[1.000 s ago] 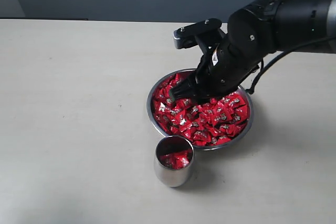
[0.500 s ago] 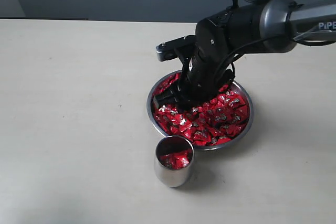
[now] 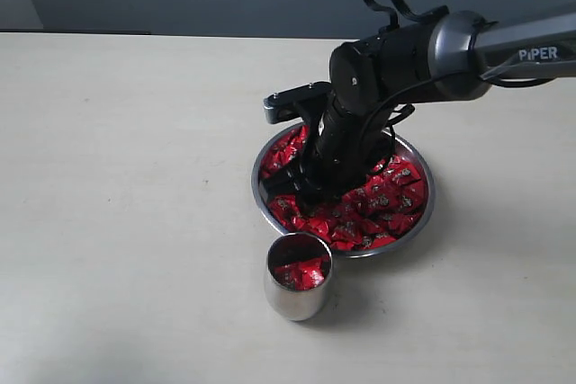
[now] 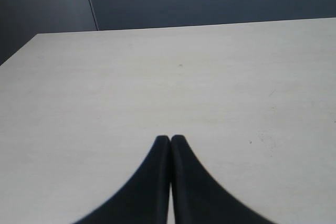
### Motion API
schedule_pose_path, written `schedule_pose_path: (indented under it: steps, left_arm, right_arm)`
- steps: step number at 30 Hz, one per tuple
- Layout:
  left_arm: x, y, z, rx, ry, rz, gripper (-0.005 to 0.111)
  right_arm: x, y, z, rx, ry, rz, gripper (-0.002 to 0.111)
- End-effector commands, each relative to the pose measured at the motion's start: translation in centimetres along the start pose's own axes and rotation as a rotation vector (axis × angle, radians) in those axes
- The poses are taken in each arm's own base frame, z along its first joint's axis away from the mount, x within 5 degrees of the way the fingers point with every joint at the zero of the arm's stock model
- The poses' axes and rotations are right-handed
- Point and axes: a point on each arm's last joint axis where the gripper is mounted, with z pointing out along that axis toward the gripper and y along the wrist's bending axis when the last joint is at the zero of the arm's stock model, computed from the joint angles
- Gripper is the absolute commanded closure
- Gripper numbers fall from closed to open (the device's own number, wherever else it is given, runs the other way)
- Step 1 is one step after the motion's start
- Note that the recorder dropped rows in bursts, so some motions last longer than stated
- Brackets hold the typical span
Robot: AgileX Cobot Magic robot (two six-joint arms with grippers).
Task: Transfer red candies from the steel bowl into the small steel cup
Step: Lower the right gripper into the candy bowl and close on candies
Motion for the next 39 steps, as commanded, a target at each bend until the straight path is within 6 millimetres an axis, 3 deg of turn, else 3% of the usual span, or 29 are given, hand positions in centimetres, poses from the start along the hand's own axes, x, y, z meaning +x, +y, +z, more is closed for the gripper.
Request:
schedule_pose_path:
  steps: [1, 2, 5, 7, 15, 30, 34, 39]
  left_arm:
    - [0.1, 0.0, 0.0, 0.005, -0.008, 0.002, 0.106]
    - [0.1, 0.0, 0.0, 0.005, -0.008, 0.002, 0.106]
    - [0.1, 0.0, 0.0, 0.005, -0.008, 0.002, 0.106]
    - [0.1, 0.0, 0.0, 0.005, -0.008, 0.002, 0.106]
    - [0.1, 0.0, 0.0, 0.005, -0.008, 0.002, 0.106]
    - [0.1, 0.0, 0.0, 0.005, -0.008, 0.002, 0.106]
    - [0.1, 0.0, 0.0, 0.005, -0.008, 0.002, 0.106]
    - [0.1, 0.0, 0.0, 0.005, -0.008, 0.002, 0.106]
  right_arm:
    - [0.0, -0.1, 0.1, 0.001, 0.008, -0.007, 0.070]
    - [0.0, -0.1, 0.1, 0.001, 0.008, -0.007, 0.072]
    - [-0.1, -0.1, 0.1, 0.001, 0.006, -0.007, 0.098]
    - [-0.1, -0.1, 0.1, 0.001, 0.003, -0.011, 0.109]
    - [-0.3, -0.2, -1.2, 0.017, -0.033, -0.040, 0.109]
    - [-0.3, -0.4, -9.7, 0.098, -0.229, -0.050, 0.109]
    - [0.5, 0.1, -11.7, 0.045, -0.245, -0.009, 0.109]
    - [3.0, 1.8, -11.4, -0.036, -0.299, 0.011, 0.109]
